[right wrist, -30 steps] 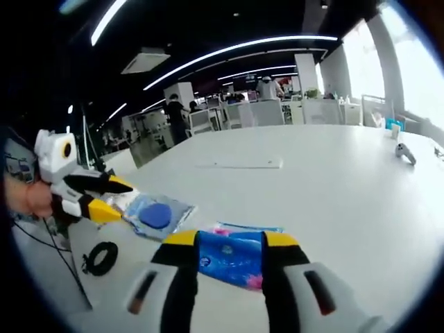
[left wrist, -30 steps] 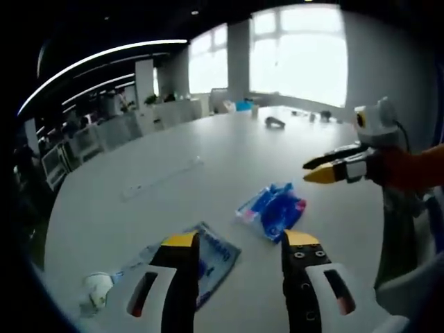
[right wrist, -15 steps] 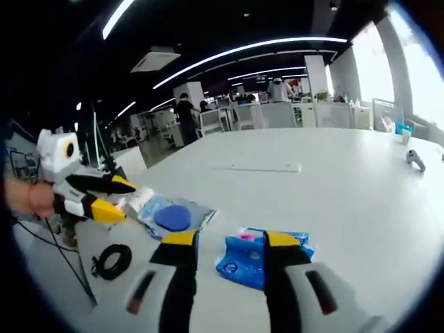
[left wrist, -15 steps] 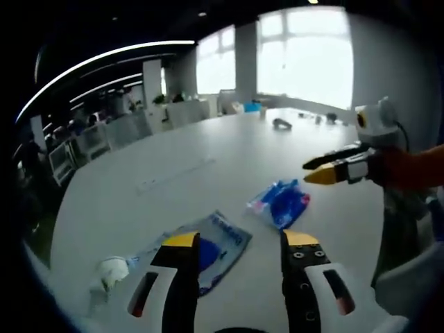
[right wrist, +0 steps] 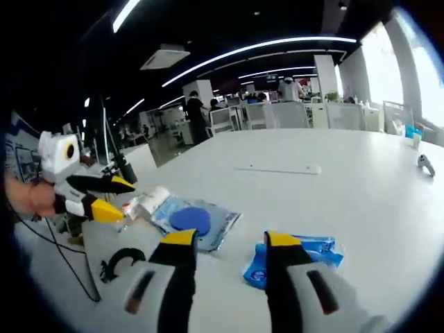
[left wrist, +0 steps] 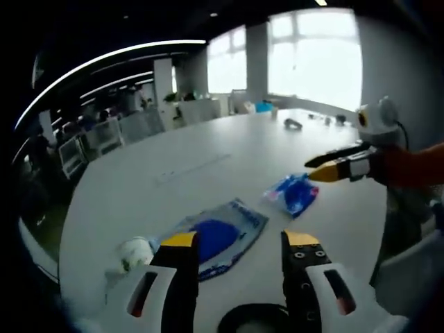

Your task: Arrange the tabletop items into an orderly group along one side of the table until the central work area is clear of visible clutter.

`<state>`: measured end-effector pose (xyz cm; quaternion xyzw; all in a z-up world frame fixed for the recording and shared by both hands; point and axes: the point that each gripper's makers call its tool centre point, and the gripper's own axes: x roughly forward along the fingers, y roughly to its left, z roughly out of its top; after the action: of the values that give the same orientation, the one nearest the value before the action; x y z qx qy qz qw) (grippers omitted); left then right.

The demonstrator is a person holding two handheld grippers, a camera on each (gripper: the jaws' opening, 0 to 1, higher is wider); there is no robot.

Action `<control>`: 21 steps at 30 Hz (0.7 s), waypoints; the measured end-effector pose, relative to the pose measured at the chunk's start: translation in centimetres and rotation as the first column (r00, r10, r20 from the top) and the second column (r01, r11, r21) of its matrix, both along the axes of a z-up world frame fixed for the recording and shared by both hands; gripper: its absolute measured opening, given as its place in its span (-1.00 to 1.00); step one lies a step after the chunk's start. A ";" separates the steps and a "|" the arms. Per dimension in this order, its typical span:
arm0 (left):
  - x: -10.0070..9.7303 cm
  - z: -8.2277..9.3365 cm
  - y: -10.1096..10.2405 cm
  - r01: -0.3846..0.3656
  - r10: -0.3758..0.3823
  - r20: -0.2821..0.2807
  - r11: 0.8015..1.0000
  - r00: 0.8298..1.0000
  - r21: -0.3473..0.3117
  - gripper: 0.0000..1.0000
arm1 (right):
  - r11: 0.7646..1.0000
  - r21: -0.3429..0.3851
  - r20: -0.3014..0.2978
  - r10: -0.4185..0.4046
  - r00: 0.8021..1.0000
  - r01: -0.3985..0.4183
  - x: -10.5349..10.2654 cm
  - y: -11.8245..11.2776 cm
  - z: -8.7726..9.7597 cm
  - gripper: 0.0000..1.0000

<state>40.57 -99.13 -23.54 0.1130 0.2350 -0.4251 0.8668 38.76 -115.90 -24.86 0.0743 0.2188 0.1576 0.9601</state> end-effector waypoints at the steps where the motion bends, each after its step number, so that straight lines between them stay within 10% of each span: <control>1: 0.0 0.0 0.2 -0.002 0.002 0.001 1.000 1.000 0.001 -0.12 | 1.000 0.001 0.000 0.002 1.000 -0.002 0.1 0.2 0.0 -0.24; 21: -0.6 -0.4 6.6 -0.060 0.061 -0.014 0.998 0.998 0.020 -0.13 | 0.993 -0.002 -0.034 0.117 0.993 -0.118 -0.3 5.8 -0.6 0.01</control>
<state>39.93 -92.53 -23.95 0.1114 0.2488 -0.3971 0.8764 38.45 -110.06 -25.41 0.0621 0.2392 0.2121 0.9455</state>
